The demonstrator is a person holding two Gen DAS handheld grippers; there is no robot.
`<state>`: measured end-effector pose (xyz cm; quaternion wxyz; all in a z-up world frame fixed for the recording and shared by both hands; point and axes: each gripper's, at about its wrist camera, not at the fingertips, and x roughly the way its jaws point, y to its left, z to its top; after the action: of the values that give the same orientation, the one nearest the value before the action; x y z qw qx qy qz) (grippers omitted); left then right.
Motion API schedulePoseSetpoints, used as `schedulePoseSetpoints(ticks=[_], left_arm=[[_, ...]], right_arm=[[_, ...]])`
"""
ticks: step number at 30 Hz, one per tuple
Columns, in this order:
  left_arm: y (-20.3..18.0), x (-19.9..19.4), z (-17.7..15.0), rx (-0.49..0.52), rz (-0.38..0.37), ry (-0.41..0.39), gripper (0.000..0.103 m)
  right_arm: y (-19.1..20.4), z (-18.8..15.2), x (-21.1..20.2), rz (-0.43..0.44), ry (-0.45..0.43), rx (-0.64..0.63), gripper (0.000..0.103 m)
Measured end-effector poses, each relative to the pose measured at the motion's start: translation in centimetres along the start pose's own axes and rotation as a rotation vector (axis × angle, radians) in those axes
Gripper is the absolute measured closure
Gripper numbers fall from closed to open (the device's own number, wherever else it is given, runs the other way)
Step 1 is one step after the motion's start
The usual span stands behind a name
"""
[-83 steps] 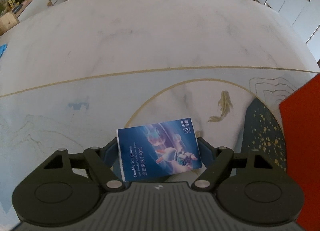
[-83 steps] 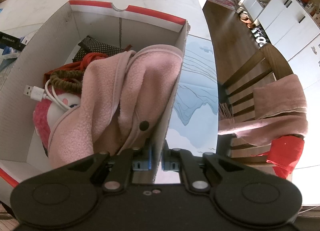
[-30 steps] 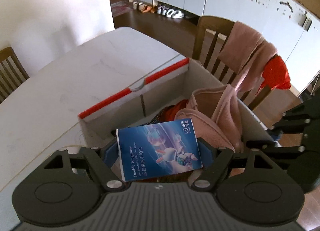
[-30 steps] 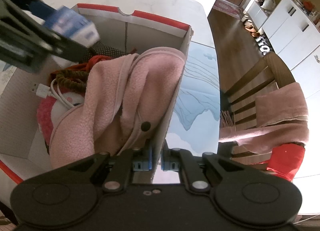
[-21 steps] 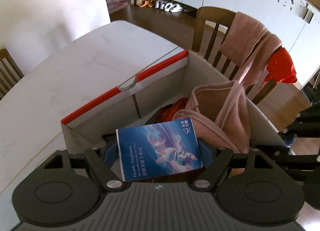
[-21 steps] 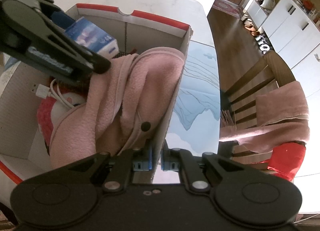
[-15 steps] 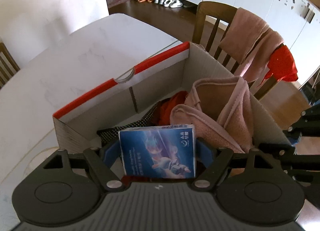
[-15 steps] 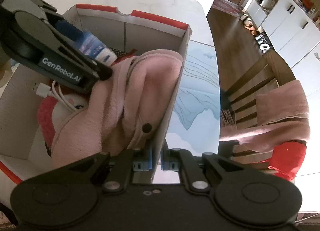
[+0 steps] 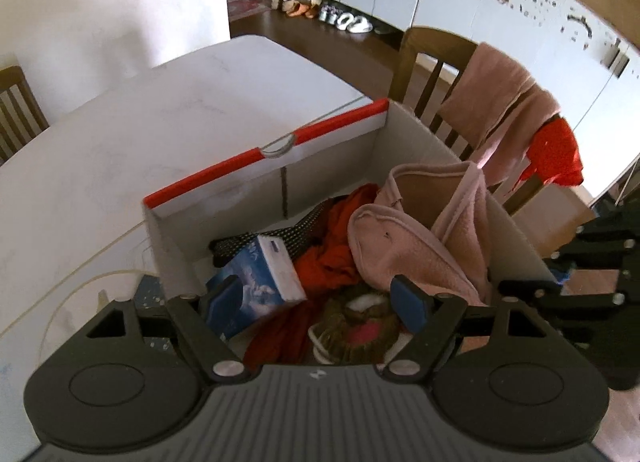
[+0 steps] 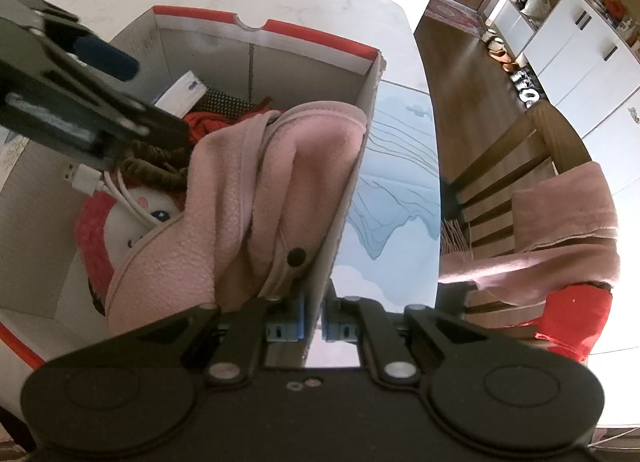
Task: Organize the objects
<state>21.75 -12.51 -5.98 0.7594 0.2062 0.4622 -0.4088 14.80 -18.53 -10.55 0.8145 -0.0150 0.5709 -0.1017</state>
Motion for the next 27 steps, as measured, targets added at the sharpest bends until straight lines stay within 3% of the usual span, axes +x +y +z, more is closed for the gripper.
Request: schedulePoseSetpoints(ticks=[6, 17, 27], left_arm=[[0.9, -3.6, -1.1, -0.052, -0.012, -0.073, 0.022], [0.8, -10.2, -4.5, -0.135, 0.034, -0.204, 0.022], [0.1, -13.4, -7.9, -0.175, 0.064, -0.268, 0.018]], right_arm=[[0.1, -0.1, -0.1, 0.0, -0.003, -0.009, 0.097], [0.2, -0.4, -0.9, 0.004, -0.025, -0.047, 0.097], [0.1, -1.8, -5.6, -0.003, -0.134, -0.047, 0.097]])
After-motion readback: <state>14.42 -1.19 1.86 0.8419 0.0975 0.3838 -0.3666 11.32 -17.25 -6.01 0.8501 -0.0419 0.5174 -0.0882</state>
